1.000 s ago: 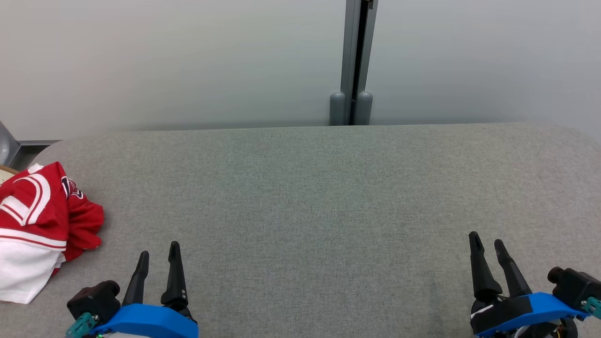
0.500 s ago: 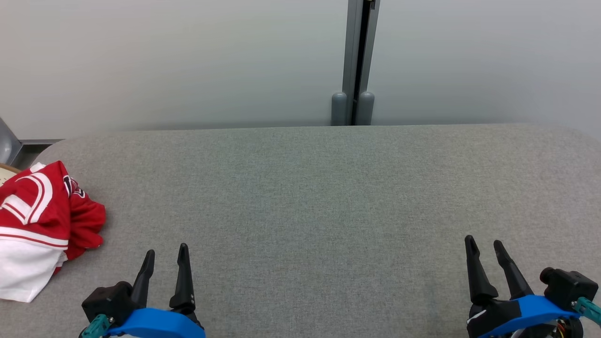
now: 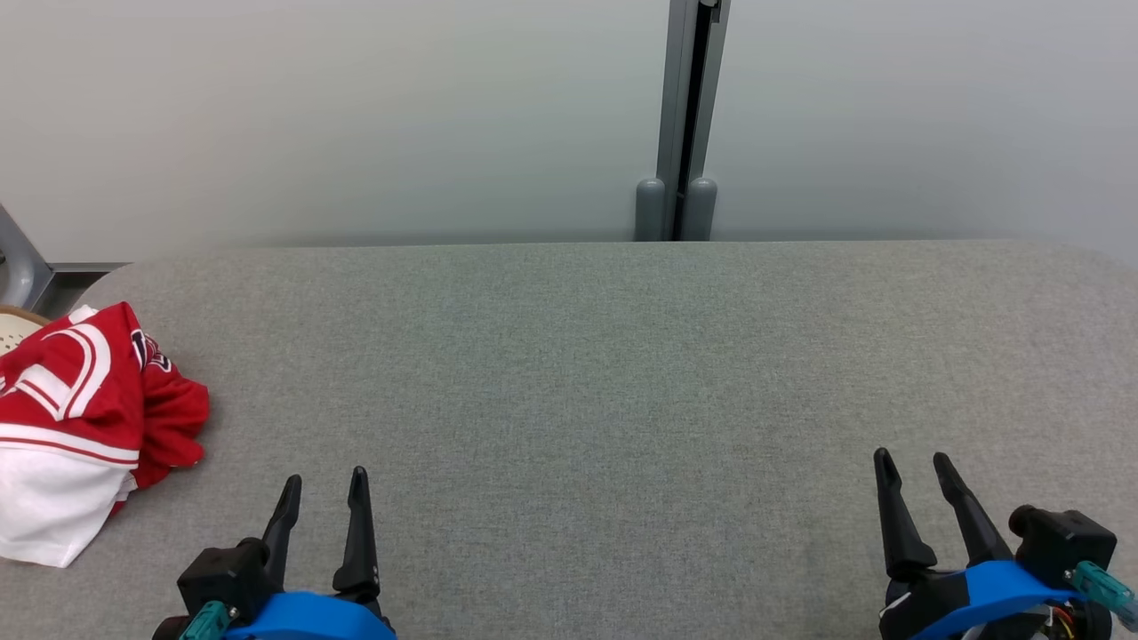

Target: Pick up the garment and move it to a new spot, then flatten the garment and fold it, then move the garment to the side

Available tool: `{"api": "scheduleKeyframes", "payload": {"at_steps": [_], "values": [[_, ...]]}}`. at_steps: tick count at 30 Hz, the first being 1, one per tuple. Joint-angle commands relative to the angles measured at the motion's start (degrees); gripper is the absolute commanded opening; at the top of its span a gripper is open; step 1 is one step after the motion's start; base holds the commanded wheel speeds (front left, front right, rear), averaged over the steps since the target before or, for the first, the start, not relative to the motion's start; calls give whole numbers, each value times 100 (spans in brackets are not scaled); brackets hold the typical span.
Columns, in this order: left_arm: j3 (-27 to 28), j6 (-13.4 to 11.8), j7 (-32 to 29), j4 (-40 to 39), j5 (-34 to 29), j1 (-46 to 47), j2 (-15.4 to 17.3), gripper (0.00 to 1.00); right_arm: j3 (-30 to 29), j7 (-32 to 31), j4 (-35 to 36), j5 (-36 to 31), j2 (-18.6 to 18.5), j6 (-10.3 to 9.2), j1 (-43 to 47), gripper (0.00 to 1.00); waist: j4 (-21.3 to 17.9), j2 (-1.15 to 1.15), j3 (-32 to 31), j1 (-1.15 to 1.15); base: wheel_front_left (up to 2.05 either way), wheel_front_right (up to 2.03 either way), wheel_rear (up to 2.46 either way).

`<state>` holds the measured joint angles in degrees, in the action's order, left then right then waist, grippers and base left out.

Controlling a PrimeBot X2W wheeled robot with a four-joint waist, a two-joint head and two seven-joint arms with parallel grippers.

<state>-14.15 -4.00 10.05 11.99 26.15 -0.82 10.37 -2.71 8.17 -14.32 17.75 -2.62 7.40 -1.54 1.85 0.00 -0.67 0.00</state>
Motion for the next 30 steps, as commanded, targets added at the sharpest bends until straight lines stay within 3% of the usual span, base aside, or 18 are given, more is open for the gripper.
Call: {"api": "scheduleKeyframes", "payload": {"at_steps": [1, 22, 30], "values": [[-26, -22, 40, -41, -95, -20, 57, 100, 0, 52, 38, -118, -39, 13, 53, 100, 1, 0, 2, 0, 0, 0, 0], [-83, -179, 276, 25, -457, -126, 121, 100, 6, 313, -22, -728, -42, 15, 94, 100, -42, 0, -20, 0, 0, 0, 0], [-58, -196, 265, 99, -300, -158, 84, 100, 20, 312, -54, -626, -41, 15, 90, 100, -48, 0, -39, 0, 0, 0, 0]]}}
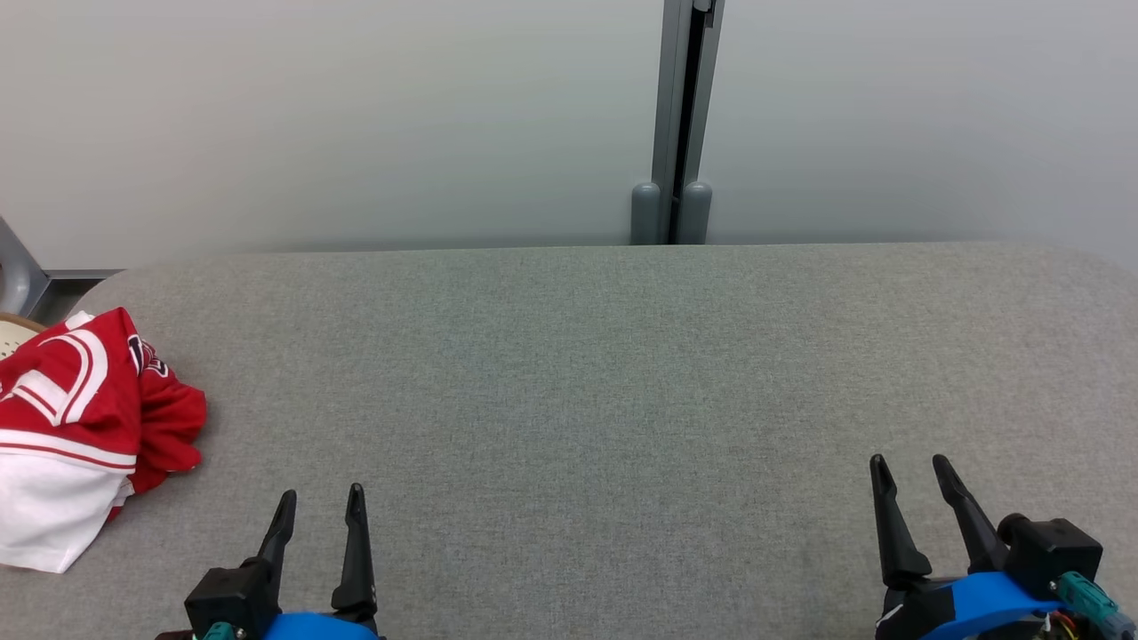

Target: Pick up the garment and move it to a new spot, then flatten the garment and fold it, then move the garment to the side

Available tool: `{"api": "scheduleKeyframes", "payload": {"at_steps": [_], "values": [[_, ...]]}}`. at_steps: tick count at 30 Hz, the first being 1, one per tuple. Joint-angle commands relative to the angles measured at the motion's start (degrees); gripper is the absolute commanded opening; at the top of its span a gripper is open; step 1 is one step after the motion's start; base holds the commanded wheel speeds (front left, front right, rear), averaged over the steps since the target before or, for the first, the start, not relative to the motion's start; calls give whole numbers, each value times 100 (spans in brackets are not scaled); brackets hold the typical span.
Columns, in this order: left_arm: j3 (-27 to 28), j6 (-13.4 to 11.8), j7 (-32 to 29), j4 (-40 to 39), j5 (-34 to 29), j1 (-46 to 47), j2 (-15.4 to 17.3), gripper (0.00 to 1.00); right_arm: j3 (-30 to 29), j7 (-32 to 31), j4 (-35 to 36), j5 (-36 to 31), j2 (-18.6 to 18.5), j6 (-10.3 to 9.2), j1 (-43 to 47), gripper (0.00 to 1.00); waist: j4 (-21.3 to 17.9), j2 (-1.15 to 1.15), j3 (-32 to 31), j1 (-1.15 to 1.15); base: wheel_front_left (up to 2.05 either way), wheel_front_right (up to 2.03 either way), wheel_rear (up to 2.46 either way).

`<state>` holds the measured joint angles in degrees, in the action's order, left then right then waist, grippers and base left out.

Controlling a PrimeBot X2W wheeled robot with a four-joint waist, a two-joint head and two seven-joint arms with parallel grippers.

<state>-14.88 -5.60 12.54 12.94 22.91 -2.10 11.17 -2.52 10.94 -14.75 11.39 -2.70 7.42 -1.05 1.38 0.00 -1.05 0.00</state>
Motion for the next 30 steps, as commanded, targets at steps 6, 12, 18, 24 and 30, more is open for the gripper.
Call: {"api": "scheduleKeyframes", "payload": {"at_steps": [6, 12, 18, 24, 30], "values": [[33, -33, 2, 24, 89, -46, 15, 100, 28, 42, -41, 45, -34, 13, 38, 100, -17, 0, -7, 0, 0, 0, 0], [-1, -89, -25, -51, 88, -59, 35, 100, 20, 32, -52, 31, -34, 13, 35, 100, -29, 0, -9, 0, 0, 0, 0], [-47, -137, -63, -121, 19, -28, 72, 100, -45, -2, -14, -53, -32, 13, 85, 100, 136, 0, -14, 0, 0, 0, 0], [-53, -187, -44, -176, -19, -23, 125, 100, -68, -12, 16, -84, -30, 13, 125, 100, 594, 0, -10, 0, 0, 0, 0], [-35, -228, -27, -187, -35, -68, 201, 100, -78, -35, 28, -139, -30, 12, 150, 100, 1198, 0, -13, 0, 0, 0, 0]]}}
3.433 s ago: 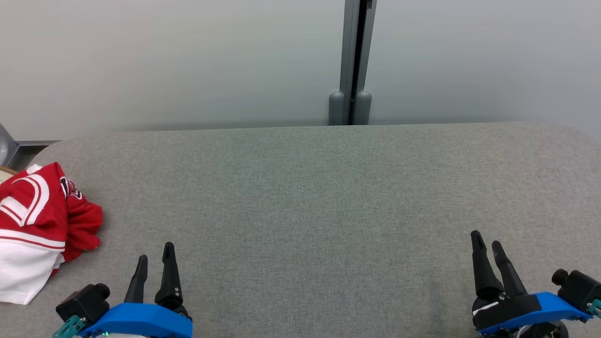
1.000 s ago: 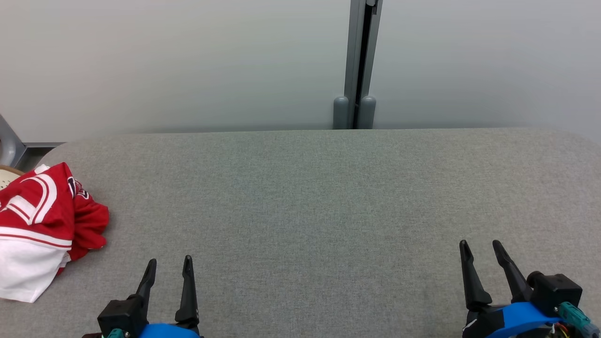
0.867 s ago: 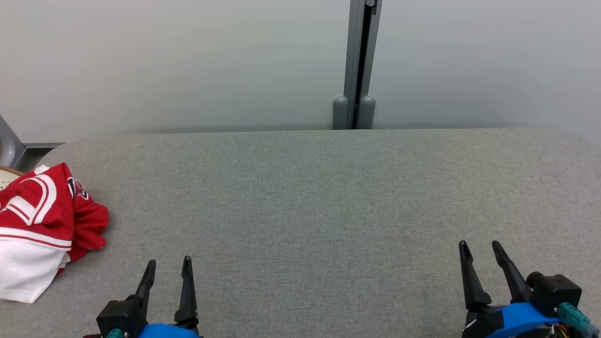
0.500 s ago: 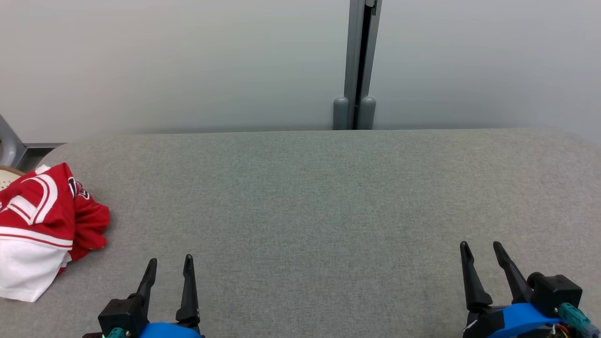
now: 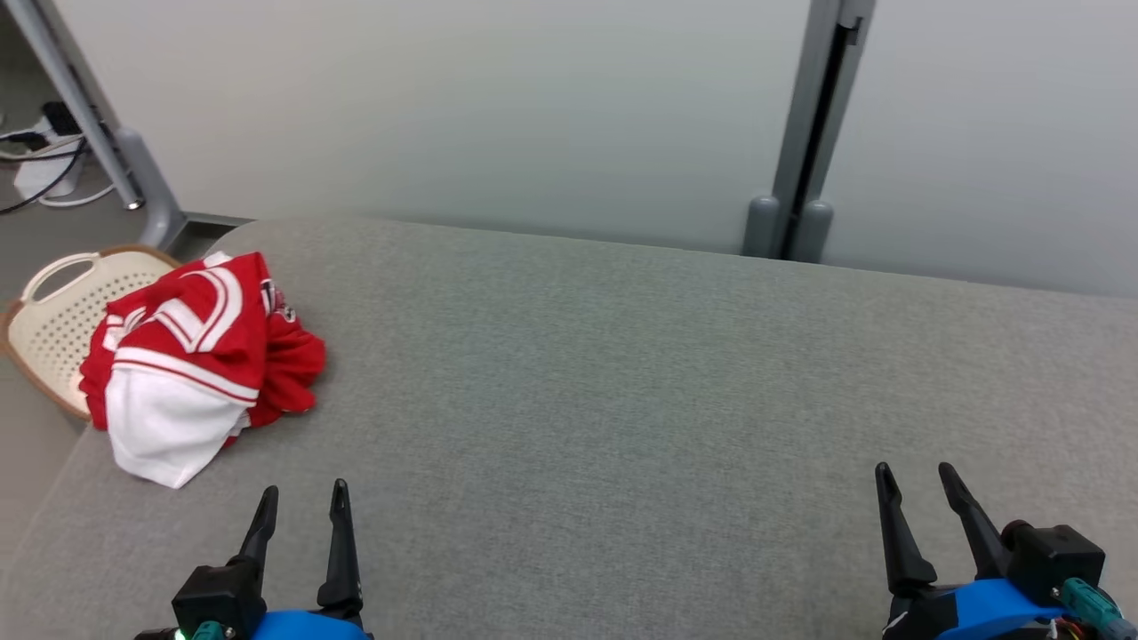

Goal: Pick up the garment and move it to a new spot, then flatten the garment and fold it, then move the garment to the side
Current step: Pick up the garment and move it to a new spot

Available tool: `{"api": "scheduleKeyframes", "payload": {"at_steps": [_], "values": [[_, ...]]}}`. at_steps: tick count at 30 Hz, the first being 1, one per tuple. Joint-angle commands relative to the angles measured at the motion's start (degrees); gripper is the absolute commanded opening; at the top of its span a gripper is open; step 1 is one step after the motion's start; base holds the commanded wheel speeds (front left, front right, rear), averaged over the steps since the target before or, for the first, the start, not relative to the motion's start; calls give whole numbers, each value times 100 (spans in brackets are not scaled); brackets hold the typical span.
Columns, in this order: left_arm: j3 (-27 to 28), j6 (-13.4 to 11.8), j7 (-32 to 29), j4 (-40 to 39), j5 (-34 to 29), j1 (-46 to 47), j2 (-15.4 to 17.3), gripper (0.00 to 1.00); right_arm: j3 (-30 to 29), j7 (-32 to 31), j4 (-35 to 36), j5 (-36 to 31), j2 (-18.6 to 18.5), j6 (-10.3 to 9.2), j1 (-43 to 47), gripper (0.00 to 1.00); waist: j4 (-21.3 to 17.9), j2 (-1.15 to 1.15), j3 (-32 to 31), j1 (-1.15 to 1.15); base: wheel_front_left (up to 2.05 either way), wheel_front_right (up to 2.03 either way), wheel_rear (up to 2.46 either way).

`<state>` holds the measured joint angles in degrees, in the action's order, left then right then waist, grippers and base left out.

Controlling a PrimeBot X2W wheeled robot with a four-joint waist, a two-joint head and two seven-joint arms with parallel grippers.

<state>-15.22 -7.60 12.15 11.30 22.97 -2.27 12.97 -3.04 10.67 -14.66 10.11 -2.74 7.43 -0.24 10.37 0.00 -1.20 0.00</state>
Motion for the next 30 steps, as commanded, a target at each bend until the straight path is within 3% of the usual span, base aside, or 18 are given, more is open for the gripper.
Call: {"api": "scheduleKeyframes", "payload": {"at_steps": [1, 18, 30], "values": [[11, -51, 9, -36, -45, -66, 32, 100, -19, -15, 16, -36, -26, 11, 63, 100, 395, 0, 2, 0, 0, 0, 0], [6, -217, -36, -196, -25, -206, 104, 100, 21, -92, 32, -272, -27, 7, 34, 100, 1838, 0, -3, 0, 0, 0, 0], [156, -347, 94, -363, 82, -363, 88, 100, 330, -228, 81, -314, -27, 7, -235, 100, 1948, 0, 194, 0, 0, 0, 0]]}}
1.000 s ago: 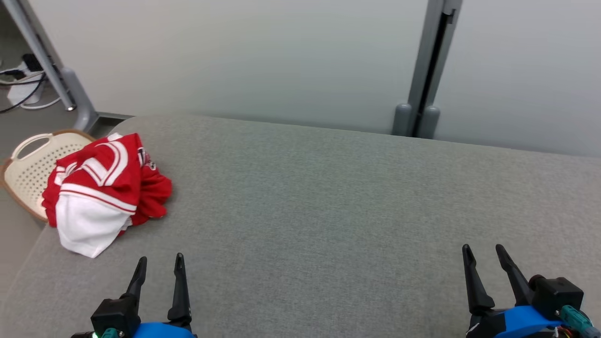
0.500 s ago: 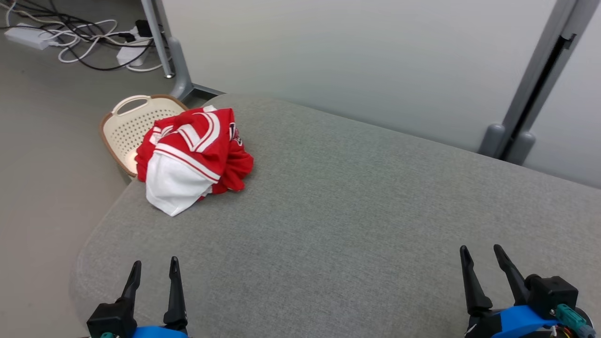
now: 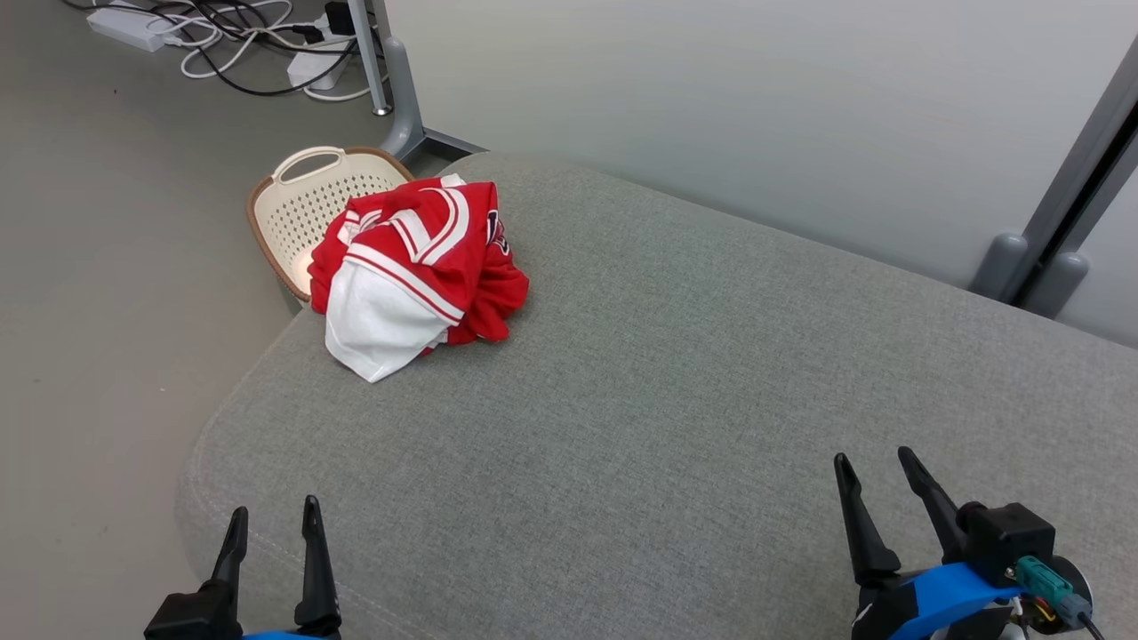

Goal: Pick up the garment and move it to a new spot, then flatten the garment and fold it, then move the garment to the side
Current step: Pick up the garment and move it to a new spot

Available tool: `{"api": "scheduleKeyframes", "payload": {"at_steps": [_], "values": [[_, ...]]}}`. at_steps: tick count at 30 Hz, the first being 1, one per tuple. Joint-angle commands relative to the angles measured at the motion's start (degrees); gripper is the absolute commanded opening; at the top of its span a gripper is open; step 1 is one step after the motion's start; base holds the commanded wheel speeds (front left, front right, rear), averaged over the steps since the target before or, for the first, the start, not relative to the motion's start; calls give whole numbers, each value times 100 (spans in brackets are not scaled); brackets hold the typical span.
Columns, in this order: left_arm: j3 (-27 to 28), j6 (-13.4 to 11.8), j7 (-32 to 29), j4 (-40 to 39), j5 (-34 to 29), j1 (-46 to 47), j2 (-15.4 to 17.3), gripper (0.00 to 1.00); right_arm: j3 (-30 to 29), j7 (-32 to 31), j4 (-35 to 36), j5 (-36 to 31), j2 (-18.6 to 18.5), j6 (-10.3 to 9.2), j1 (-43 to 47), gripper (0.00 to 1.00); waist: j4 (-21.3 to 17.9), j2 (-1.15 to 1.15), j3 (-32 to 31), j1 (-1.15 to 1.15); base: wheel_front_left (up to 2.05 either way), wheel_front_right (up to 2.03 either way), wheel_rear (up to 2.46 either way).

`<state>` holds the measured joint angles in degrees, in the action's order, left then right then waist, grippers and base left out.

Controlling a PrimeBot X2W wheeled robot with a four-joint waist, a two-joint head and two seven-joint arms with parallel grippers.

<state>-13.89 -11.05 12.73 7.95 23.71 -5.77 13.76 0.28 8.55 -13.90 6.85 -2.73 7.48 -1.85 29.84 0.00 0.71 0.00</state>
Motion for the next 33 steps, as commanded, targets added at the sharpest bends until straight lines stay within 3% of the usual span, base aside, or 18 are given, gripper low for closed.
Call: {"api": "scheduleKeyframes", "payload": {"at_steps": [1, 11, 18, 23, 33], "values": [[22, -10, 41, -33, 13, -23, 7, 100, 6, -18, 6, 11, -28, 3, -82, 100, 3, 0, 9, 0, 0, 0, 0], [-3, 23, -132, -55, 68, 182, 87, 100, -86, 60, -22, 90, -27, 3, 25, 100, -9, 0, 9, 0, 0, 0, 0], [185, 252, -673, -405, 324, 973, 373, 100, -183, 72, 105, 80, -28, 3, -3, 100, -96, 0, 254, 0, 0, 0, 0], [627, 389, -1615, -416, 726, 1969, 943, 100, -226, -20, 365, -57, -27, 3, -181, 100, -445, 0, 766, 0, 0, 0, 0], [1451, 724, -2780, 745, 2095, 3490, 1335, 100, -451, -258, 1123, -588, -27, 3, -573, 100, -1190, 0, 1974, 0, 0, 0, 0]]}}
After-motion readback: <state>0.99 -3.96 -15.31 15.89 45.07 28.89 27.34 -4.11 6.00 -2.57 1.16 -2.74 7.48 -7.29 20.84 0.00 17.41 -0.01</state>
